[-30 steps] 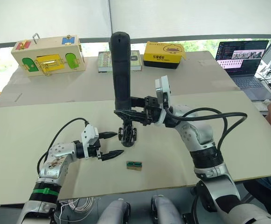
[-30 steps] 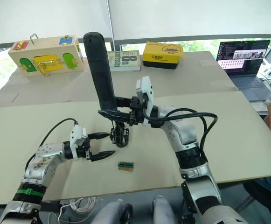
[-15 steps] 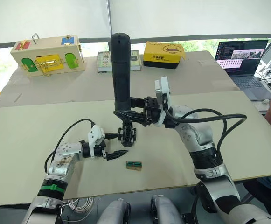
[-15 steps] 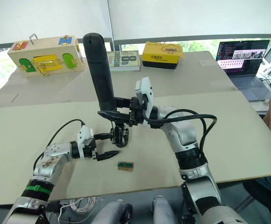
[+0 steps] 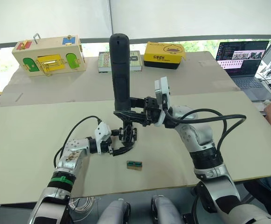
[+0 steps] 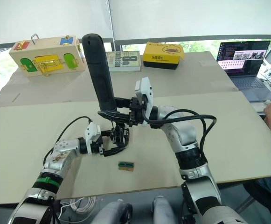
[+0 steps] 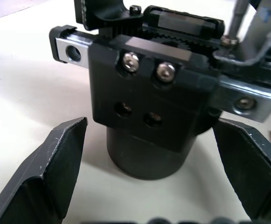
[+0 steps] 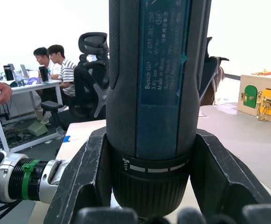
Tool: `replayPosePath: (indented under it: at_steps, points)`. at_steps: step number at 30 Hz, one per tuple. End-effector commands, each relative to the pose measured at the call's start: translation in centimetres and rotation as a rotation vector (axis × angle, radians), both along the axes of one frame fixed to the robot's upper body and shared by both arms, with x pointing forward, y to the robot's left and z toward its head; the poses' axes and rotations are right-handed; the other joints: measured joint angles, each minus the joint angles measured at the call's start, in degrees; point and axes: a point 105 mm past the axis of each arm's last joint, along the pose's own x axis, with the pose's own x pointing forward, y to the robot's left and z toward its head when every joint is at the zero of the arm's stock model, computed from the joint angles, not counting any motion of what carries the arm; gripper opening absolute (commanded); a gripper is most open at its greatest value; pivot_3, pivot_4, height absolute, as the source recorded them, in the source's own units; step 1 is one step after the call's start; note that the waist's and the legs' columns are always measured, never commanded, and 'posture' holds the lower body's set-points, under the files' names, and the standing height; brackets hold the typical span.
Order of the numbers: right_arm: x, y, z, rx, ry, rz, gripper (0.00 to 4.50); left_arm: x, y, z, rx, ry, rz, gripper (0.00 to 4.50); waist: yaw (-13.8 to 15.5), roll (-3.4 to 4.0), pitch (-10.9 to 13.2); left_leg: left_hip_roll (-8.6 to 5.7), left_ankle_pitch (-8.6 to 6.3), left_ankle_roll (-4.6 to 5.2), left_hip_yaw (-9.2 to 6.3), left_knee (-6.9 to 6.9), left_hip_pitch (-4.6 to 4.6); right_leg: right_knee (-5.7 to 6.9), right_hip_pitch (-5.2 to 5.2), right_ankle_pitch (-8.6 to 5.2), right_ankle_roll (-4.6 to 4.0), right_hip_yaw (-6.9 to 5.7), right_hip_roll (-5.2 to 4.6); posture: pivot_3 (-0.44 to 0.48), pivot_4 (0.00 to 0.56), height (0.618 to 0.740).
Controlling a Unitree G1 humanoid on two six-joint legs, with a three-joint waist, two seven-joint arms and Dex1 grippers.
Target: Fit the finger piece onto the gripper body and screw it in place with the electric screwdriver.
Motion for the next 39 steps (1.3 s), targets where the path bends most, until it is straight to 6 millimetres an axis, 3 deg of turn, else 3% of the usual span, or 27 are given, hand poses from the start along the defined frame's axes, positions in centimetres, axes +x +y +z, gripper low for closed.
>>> replayPosePath:
  at_steps: [1,9,14,27,39]
  points:
    - [-0.6,0.0,1.2,0.022,-0.065,0.005,1.92,0.3,-0.4,0.2,0.014,-0.031,-0.016,4.50,0.0,0.00,0.0,0.00,0.00,0.00,0.00,0.00,0.00,0.00,0.00,0.00,0.00,0.00,0.00,0.000,0.150,0.740]
    - [-0.6,0.1,1.1,0.021,-0.062,0.002,1.92,0.4,-0.7,-0.1,0.022,-0.036,-0.029,4.50,0.0,0.01,0.0,0.00,0.01,-0.01,0.00,0.01,0.01,0.02,0.01,0.01,0.00,0.00,0.00,0.000,0.150,0.740]
    - [-0.6,0.1,0.9,0.014,-0.061,0.001,1.92,0.2,-0.9,-0.3,0.029,-0.038,-0.042,2.31,0.1,0.00,-0.1,0.00,0.01,0.00,0.00,0.02,0.02,0.02,0.03,0.01,0.00,-0.01,0.00,0.000,0.150,0.740]
    - [-0.5,0.6,-0.9,-0.020,-0.038,-0.009,1.92,-0.1,-1.1,-0.7,0.032,-0.042,-0.053,2.30,0.1,0.01,-0.2,-0.01,0.00,0.00,-0.01,0.02,0.07,0.01,0.09,0.02,0.01,-0.01,0.00,0.000,0.150,0.740]
    - [0.2,0.2,-4.4,-0.125,0.035,-0.061,1.92,0.1,-1.2,-0.8,0.037,-0.029,-0.050,2.30,0.1,0.02,-0.6,0.00,-0.08,-0.03,0.00,-0.06,0.63,-0.04,0.39,0.00,0.01,-0.01,0.00,0.000,0.150,0.740]
